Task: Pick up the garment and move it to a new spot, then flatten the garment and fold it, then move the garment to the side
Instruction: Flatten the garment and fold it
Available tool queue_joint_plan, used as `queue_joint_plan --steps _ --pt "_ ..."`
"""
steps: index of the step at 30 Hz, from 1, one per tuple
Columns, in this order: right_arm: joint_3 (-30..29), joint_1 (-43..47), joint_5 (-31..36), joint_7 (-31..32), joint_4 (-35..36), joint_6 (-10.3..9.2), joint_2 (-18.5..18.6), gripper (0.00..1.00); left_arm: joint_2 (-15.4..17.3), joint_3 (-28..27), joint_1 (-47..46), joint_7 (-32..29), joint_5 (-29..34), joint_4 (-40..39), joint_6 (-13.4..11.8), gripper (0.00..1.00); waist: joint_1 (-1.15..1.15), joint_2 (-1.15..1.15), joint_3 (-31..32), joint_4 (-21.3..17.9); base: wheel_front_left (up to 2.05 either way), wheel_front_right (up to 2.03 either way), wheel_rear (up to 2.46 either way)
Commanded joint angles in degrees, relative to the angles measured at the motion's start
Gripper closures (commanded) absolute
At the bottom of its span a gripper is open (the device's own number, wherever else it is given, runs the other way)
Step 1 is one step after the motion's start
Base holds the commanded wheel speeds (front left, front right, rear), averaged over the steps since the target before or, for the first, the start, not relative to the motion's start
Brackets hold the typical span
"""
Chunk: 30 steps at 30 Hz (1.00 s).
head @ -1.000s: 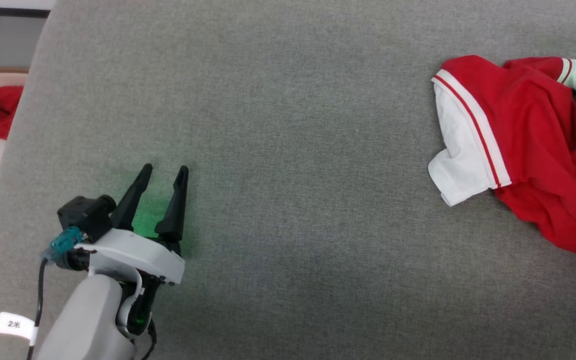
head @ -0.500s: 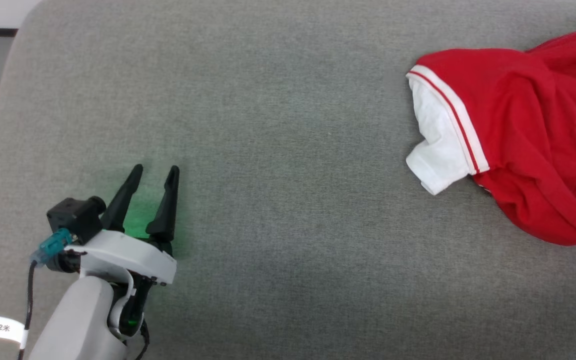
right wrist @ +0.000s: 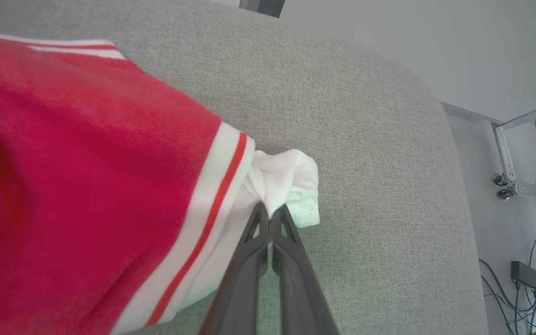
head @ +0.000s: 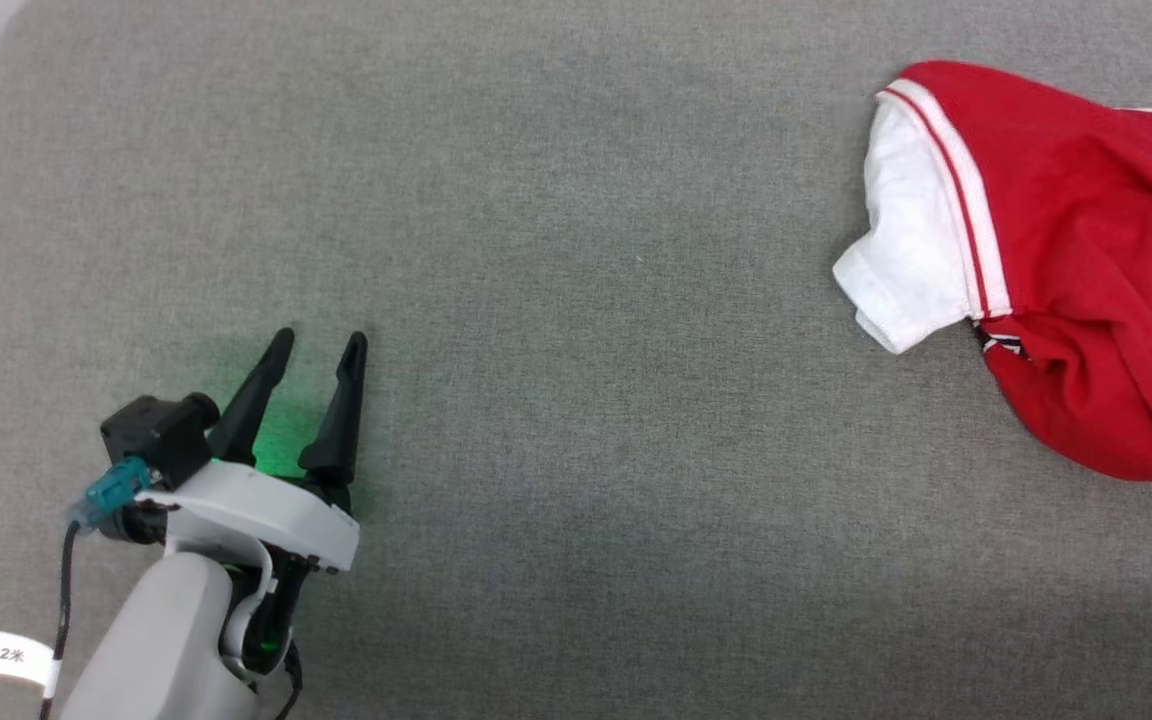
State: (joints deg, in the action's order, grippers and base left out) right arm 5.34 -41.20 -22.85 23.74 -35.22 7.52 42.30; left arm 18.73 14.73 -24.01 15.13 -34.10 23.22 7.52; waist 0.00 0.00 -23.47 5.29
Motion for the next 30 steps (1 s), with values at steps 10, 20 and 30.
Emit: queue_joint_plan --steps 10,20,30 --pt "-12.5 5.4 7.2 -2.1 2.3 -0.04 -7.8 0.00 1.8 0.4 -1.1 0.0 0.3 0.0 -0.1 0.00 0.00 0.00 0.7 -0.8 0.00 0.00 0.00" --pt "-19.1 13.8 2.7 -10.0 16.9 -0.04 -14.4 0.00 7.9 2.5 -3.9 0.0 0.7 -3.2 -0.1 0.00 0.00 0.00 4.8 -4.5 0.00 0.00 0.00" --pt "-13.5 23.7 3.1 -20.6 35.1 -0.05 -26.0 0.00 16.8 12.6 -15.2 -9.4 -3.6 -6.7 -0.1 0.00 0.00 0.00 8.4 -10.8 0.00 0.00 0.00"
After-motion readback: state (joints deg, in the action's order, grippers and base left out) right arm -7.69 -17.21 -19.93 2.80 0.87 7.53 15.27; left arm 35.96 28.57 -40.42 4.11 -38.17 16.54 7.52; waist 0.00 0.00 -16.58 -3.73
